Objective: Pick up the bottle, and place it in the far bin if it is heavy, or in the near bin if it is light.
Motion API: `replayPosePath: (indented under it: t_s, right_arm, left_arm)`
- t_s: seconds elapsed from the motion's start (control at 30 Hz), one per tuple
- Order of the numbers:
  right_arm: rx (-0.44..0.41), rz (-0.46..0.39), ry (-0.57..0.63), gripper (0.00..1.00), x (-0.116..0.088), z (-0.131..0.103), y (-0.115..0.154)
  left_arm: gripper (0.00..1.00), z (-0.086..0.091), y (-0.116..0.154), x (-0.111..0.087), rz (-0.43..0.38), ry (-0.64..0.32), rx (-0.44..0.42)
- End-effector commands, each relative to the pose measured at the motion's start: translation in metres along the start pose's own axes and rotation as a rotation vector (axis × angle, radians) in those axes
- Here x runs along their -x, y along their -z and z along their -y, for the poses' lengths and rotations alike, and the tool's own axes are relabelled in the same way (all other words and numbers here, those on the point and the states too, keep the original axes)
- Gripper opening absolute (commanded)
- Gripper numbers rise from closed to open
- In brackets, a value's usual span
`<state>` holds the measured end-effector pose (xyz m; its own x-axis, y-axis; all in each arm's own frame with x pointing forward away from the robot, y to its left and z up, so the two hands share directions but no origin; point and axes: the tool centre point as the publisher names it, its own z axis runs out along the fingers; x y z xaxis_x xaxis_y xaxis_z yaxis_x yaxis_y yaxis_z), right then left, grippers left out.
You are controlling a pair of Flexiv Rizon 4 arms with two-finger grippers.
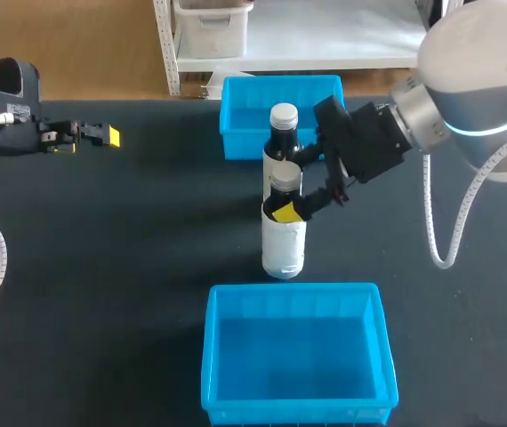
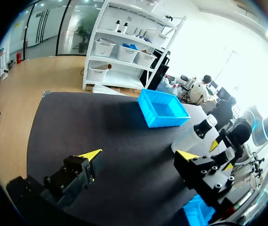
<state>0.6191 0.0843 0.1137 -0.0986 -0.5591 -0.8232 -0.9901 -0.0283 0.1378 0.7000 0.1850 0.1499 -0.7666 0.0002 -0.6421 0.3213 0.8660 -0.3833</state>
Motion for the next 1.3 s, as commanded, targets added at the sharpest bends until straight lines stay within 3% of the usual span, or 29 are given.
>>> replayPosePath:
  t_s: [0.03,0.1,0.17,0.23,0.33,0.7,0.87,1.0,1.3]
  right_arm:
    - [-0.004,0.002,-0.001,1.0,-0.001,-0.002,0.003]
    - [-0.005,0.004,-0.001,0.81,-0.001,-0.002,0.004]
    - [-0.007,0.005,0.0,0.69,-0.001,-0.002,0.004]
    - [-0.007,0.006,0.0,0.65,-0.001,-0.002,0.005]
    - [-0.007,0.008,0.002,0.5,-0.001,-0.003,0.005]
    - [-0.004,0.008,0.011,0.44,0.001,-0.004,0.005]
    - [-0.003,0.008,0.013,0.28,0.001,-0.006,0.006]
    - [-0.002,0.009,0.012,0.0,0.001,-0.008,0.007]
    - [-0.008,0.014,0.019,0.0,0.004,-0.012,0.014]
  left_arm:
    - [1.0,0.0,0.0,0.0,0.0,0.0,0.0]
    - [1.0,0.0,0.0,0.0,0.0,0.0,0.0]
    - [1.0,0.0,0.0,0.0,0.0,0.0,0.0]
    - [1.0,0.0,0.0,0.0,0.0,0.0,0.0]
    - [1.0,0.0,0.0,0.0,0.0,0.0,0.0]
    - [1.0,0.0,0.0,0.0,0.0,0.0,0.0]
    - [1.0,0.0,0.0,0.0,0.0,0.0,0.0]
    - [1.0,0.0,0.0,0.0,0.0,0.0,0.0]
    - [1.0,0.0,0.0,0.0,0.0,0.0,0.0]
